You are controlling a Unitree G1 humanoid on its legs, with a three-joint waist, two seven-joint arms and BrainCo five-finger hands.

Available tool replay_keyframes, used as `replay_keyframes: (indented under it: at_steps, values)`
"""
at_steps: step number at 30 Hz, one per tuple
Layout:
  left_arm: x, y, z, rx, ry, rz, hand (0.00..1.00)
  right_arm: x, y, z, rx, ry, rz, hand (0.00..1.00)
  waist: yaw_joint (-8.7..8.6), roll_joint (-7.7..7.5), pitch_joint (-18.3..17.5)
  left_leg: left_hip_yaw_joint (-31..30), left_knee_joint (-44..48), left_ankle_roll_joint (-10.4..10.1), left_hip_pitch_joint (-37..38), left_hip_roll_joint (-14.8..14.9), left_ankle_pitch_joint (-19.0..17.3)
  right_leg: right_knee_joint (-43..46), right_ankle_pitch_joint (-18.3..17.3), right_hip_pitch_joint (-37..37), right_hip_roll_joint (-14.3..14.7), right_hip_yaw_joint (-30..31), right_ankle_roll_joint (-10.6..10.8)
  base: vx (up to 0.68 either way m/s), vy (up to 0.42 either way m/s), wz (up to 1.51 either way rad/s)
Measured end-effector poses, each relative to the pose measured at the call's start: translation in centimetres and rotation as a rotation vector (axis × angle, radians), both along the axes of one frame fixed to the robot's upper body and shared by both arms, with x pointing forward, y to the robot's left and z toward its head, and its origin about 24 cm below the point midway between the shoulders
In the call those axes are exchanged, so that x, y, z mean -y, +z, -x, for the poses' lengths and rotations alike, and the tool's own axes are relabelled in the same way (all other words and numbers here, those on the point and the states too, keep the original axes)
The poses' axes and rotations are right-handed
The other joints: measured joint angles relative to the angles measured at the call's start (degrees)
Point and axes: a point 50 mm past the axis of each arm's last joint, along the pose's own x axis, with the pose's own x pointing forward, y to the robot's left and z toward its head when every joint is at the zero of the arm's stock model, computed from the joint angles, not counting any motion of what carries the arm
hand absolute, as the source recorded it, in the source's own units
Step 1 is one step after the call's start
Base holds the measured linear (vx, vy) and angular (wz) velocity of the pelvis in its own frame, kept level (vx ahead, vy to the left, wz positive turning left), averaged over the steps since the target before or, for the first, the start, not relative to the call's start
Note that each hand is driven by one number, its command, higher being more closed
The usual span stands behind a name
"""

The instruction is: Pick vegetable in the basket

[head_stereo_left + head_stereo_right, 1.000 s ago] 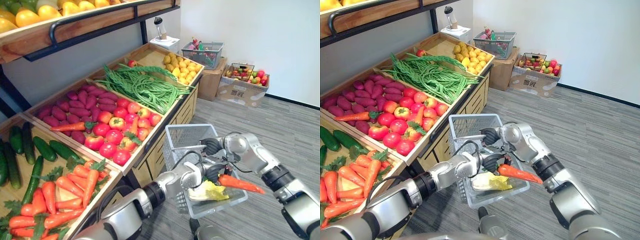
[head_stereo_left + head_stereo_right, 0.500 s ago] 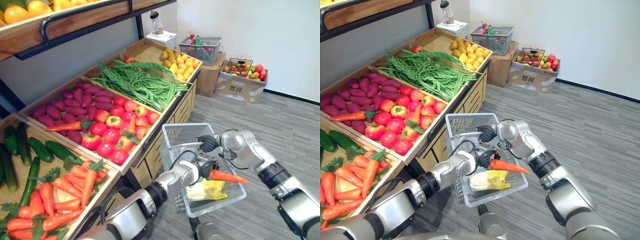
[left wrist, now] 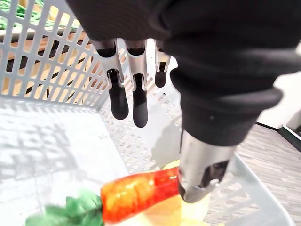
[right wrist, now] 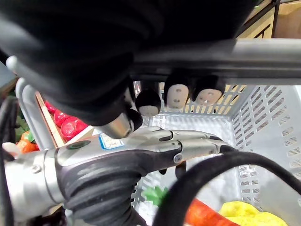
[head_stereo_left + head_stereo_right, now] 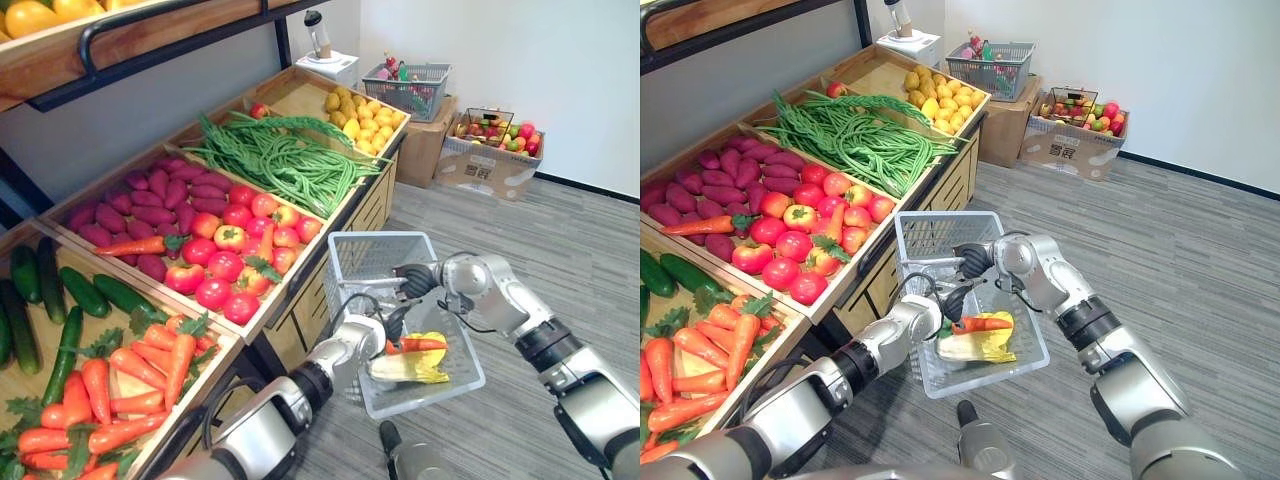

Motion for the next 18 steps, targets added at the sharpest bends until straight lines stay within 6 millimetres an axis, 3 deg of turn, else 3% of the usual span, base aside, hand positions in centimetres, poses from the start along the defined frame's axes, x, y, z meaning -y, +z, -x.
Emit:
replay_keyframes:
  at_steps: [10,18]
  values:
    - [-0.1,-0.3,0.0,-0.018,0.028,-0.004,0.0,0.4,-0.2,-0.2,-0.008,-0.021,-0.003,1.0,0.0,-0.03,0.0,-0.2,0.0,0.0,0.0,0.0,0.0,0.0,0.0,0.1,-0.1,-0.1,0.0,0.0,0.0,0.0]
    - [0.7,1.0,-0.1,-0.011,0.002,0.098,0.0,1.3,0.0,-0.6,-0.013,-0.078,-0.031,1.0,0.11,-0.17,0.5,-1.5,0.0,0.2,-1.1,0.1,0.1,-0.3,0.0,0.2,-0.6,-1.4,0.0,-0.01,0.01,0.09]
